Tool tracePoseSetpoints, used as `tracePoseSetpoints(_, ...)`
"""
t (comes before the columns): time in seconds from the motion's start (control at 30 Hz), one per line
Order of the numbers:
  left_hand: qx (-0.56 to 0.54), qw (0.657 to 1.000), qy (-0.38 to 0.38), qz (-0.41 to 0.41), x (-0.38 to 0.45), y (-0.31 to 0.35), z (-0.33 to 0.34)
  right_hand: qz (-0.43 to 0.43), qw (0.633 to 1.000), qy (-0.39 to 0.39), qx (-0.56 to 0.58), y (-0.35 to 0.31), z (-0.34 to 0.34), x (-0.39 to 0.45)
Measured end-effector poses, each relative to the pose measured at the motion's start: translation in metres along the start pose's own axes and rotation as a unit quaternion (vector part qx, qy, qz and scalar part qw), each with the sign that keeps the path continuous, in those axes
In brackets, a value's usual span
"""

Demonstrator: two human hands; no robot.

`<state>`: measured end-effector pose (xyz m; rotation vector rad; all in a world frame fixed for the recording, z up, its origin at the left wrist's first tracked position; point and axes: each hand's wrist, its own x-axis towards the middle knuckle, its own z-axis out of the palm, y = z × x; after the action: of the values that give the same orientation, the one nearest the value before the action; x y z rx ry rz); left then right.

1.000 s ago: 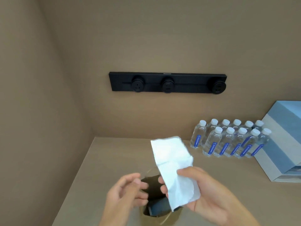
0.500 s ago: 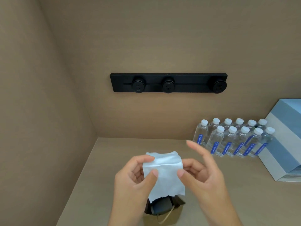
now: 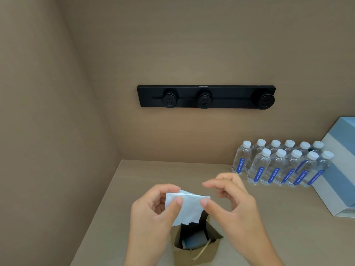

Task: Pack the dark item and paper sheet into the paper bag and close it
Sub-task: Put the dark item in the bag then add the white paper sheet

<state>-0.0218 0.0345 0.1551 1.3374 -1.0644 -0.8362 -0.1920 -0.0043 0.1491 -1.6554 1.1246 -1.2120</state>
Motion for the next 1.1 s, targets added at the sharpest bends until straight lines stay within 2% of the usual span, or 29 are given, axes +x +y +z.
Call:
tracePoseSetpoints(0.13, -0.005, 1.0, -0.004, -0.003, -0.001, -0.001, 0.001, 0.009, 0.998, -0.037, -0.045, -0.003, 0.007, 0.001)
tracePoseSetpoints(0.47, -0.014, 1.0, -0.002, 0.001, 0.001, -0.002, -0.002, -0.008, 0.999, -0.01, -0.031, -0.007, 0.002, 0.004)
tracePoseSetpoints(0.63, 0.105, 0.993, -0.007, 0.046, 0.003, 0.002, -0.012, -0.035, 0.997, -0.034, -0.067, -0.01, -0.003, 0.008)
tracePoseSetpoints(0.8, 0.267, 0.951, -0.099, 0.121, 0.007, 0.016, -0.008, -0.082, 0.987, -0.081, -0.115, -0.019, -0.004, 0.011)
tracePoseSetpoints(0.87, 0.267, 0.948, -0.11, 0.134, 0.008, 0.019, -0.001, -0.077, 0.987, -0.088, -0.111, -0.021, -0.005, 0.012)
tracePoseSetpoints(1.0, 0.233, 0.962, -0.096, 0.103, 0.01, 0.017, -0.004, -0.044, 0.992, -0.066, -0.098, -0.015, -0.012, 0.013)
tracePoseSetpoints(1.1, 0.21, 0.97, -0.099, 0.07, 0.009, 0.017, -0.008, -0.008, 0.998, -0.046, -0.034, -0.011, -0.016, 0.012)
